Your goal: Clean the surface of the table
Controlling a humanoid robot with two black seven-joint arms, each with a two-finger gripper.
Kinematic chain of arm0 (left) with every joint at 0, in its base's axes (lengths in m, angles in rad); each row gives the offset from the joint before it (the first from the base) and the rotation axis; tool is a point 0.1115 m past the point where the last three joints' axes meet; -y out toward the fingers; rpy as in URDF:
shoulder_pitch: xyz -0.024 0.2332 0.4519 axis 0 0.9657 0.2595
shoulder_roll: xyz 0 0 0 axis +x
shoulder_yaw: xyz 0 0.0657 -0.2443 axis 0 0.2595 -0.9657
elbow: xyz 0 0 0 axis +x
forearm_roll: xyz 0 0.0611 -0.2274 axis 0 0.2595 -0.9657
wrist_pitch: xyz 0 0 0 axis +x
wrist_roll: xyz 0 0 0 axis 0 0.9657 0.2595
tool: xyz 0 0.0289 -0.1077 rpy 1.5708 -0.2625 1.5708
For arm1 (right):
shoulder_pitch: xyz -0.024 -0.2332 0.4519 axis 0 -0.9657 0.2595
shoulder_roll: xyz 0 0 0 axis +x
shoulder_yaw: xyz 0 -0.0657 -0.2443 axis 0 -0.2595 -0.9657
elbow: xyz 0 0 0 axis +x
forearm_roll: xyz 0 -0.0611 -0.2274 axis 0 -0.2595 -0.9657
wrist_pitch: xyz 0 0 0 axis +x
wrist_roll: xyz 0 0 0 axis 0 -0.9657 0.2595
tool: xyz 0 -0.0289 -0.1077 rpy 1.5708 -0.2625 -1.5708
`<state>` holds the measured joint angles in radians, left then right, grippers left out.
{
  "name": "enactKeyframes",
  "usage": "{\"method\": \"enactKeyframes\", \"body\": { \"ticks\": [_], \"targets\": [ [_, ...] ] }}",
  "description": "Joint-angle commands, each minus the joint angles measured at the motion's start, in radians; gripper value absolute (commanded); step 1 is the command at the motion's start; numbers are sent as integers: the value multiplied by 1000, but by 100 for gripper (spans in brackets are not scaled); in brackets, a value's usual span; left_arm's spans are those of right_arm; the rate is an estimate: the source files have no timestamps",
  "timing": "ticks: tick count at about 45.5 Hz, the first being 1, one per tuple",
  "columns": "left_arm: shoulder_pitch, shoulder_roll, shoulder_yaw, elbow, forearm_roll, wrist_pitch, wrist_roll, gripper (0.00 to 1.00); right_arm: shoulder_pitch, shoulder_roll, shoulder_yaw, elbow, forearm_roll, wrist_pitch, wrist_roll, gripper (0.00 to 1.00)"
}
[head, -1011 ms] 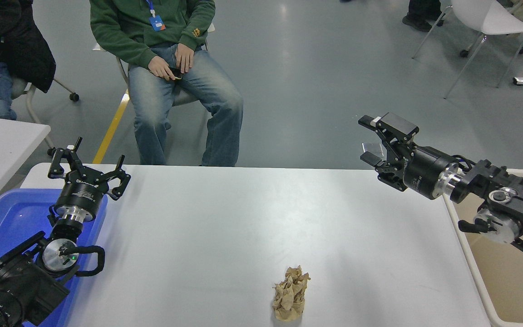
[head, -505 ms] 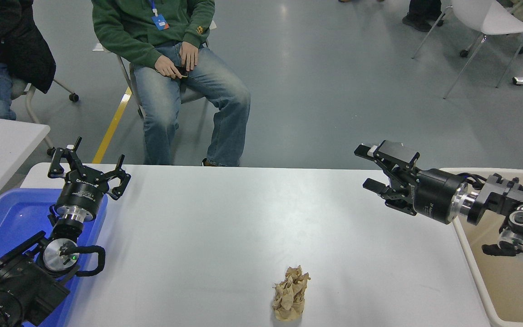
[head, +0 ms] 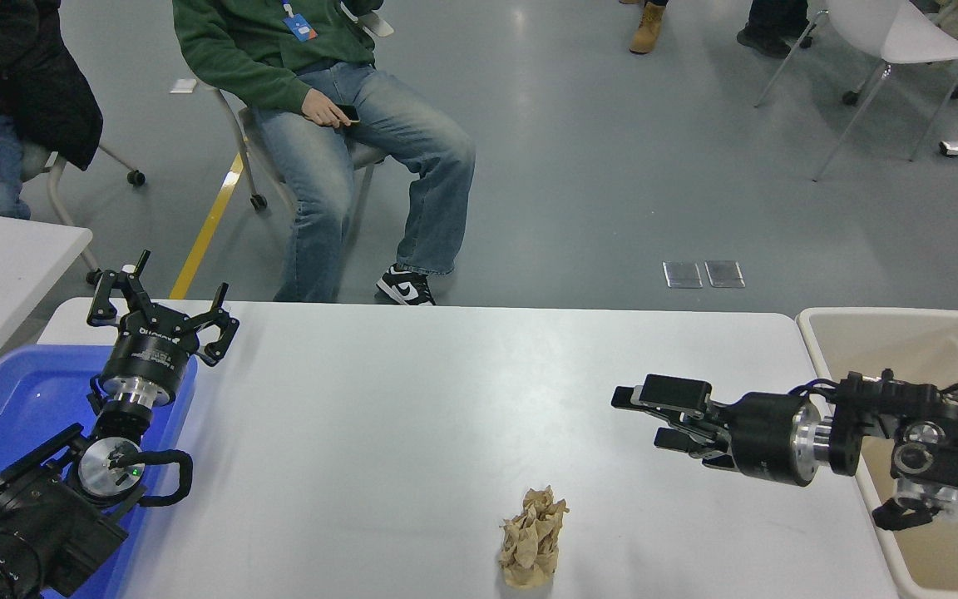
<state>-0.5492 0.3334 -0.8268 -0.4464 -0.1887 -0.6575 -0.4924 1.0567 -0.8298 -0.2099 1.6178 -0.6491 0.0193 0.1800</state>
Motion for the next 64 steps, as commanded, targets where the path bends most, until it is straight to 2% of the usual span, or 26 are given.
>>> {"method": "enactKeyframes", "body": {
  "ticks": [1,25,40,64],
  "targets": [
    [0,-1,0,0,0,-1,0,100,29,96,-105,-7,-3,-1,-50,100],
    [0,-1,0,0,0,-1,0,100,-18,271,-121,-128,-1,-19,-62,100],
    [0,-1,0,0,0,-1,0,100,-37,393,-184,-207,6,-45,-106,100],
    [0,-1,0,0,0,-1,0,100,-76,523,-187,-343,-3,-53,-128,100]
  ]
}}
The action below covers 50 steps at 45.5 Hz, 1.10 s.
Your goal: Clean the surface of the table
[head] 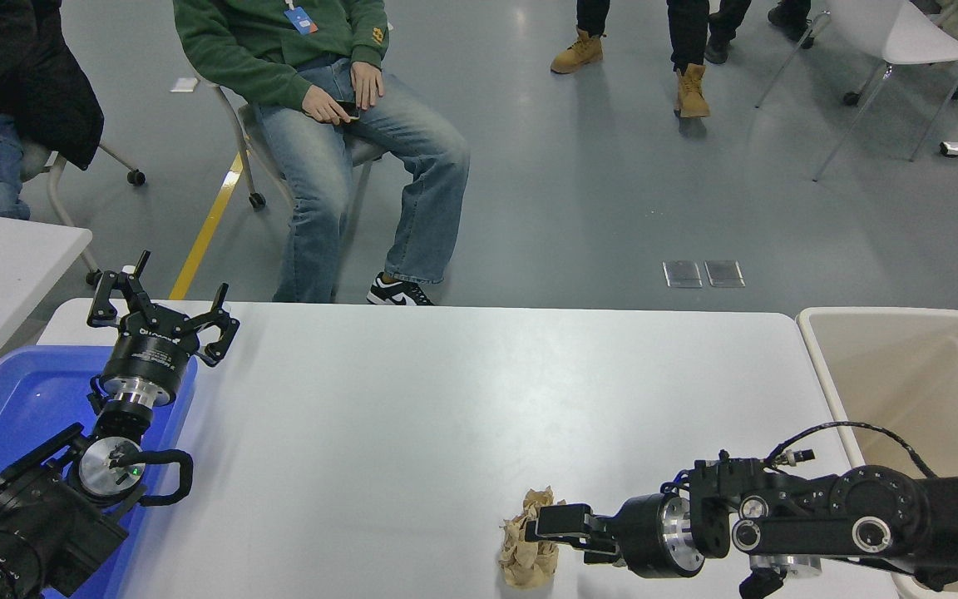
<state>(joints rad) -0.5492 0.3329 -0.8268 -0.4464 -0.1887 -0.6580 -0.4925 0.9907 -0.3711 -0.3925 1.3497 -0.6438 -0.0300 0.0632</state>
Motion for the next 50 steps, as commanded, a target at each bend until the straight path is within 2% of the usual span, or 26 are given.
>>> {"method": "enactKeyframes", "body": {
  "ticks": [1,23,26,29,33,34,41,50],
  "targets": [
    [0,0,0,0,0,0,0,100,-10,72,-5,-86,-8,-4,-11,100],
    [0,0,0,0,0,0,0,100,5,136,-3,-136,-17,-4,-11,100],
    [0,0,0,0,0,0,0,100,8,139,-3,-136,-34,-4,-11,94],
    [0,0,0,0,0,0,0,100,9,139,-3,-136,-53,-4,-13,83],
    [0,0,0,0,0,0,0,100,13,139,-3,-136,-68,2,-13,57],
    [0,0,0,0,0,0,0,100,13,139,-5,-135,-74,10,-13,41],
    [0,0,0,0,0,0,0,100,14,139,-9,-135,-80,28,-13,0],
    [0,0,0,0,0,0,0,100,23,132,-9,-135,-65,94,-34,0]
  ]
}}
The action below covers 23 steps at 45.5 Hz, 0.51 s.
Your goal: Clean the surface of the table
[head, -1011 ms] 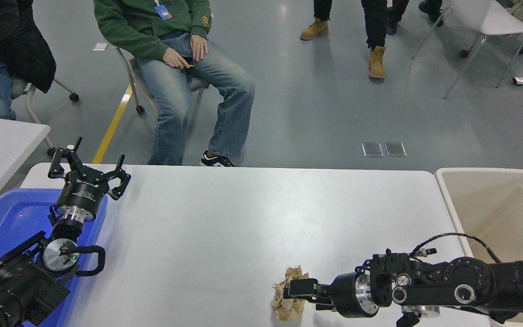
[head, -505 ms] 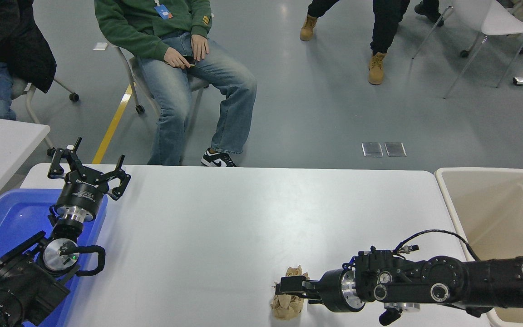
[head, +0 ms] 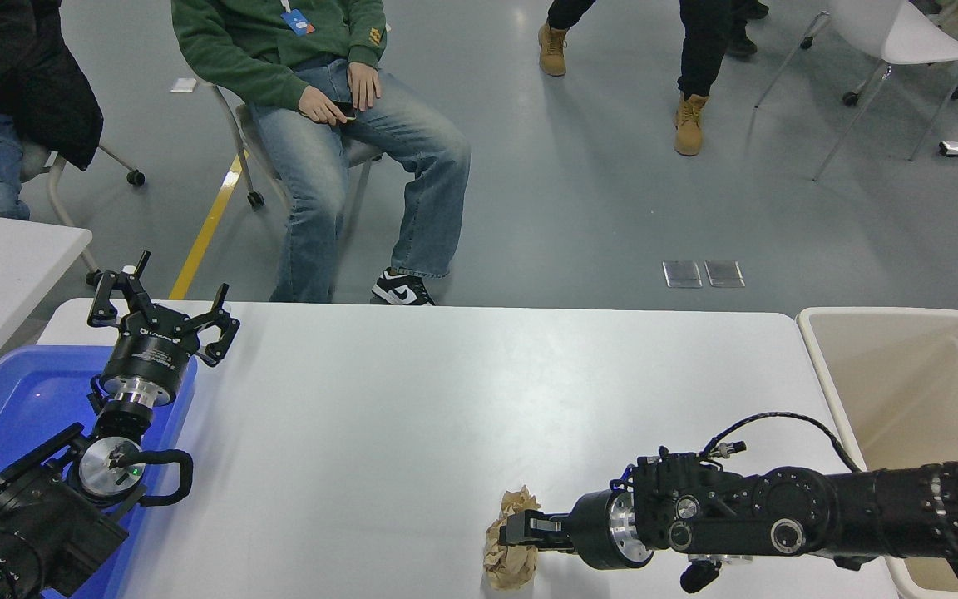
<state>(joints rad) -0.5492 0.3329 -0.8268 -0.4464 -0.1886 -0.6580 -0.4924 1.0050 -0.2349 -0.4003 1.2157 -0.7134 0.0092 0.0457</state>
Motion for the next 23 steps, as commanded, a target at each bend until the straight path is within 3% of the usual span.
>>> {"method": "enactKeyframes", "body": {
  "ticks": [1,23],
  "targets": [
    [0,0,0,0,0,0,0,100,10,-6,-2,-1,6,57,-17,0],
    [0,0,0,0,0,0,0,100,55,-86,24,11,72,107,-15,0]
  ]
}}
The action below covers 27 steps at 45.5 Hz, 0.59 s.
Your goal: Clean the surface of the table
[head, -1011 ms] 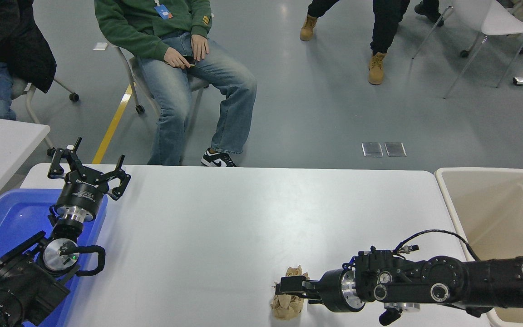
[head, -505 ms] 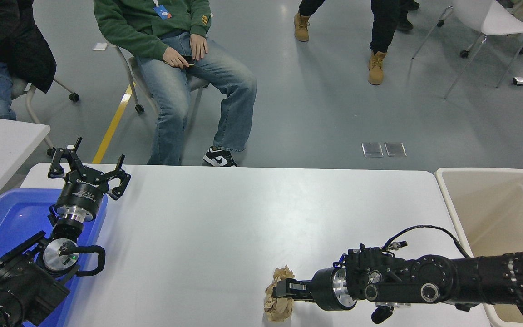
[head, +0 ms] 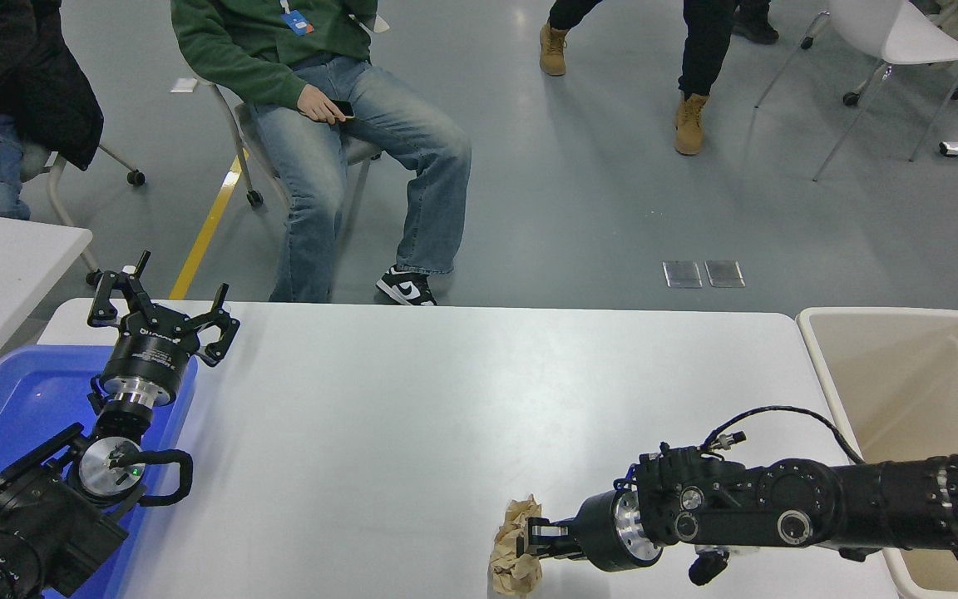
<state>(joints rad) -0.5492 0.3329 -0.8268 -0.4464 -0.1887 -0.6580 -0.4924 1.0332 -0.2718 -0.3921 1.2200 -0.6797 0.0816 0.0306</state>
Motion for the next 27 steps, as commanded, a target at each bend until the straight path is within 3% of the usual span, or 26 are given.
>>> {"method": "enactKeyframes", "body": {
  "ticks": [1,27],
  "targets": [
    [0,0,0,0,0,0,0,100,31,-56,18,7,45,40,0,0],
    [0,0,0,0,0,0,-2,100,149,-305,170,23,127,173,2,0]
  ]
}}
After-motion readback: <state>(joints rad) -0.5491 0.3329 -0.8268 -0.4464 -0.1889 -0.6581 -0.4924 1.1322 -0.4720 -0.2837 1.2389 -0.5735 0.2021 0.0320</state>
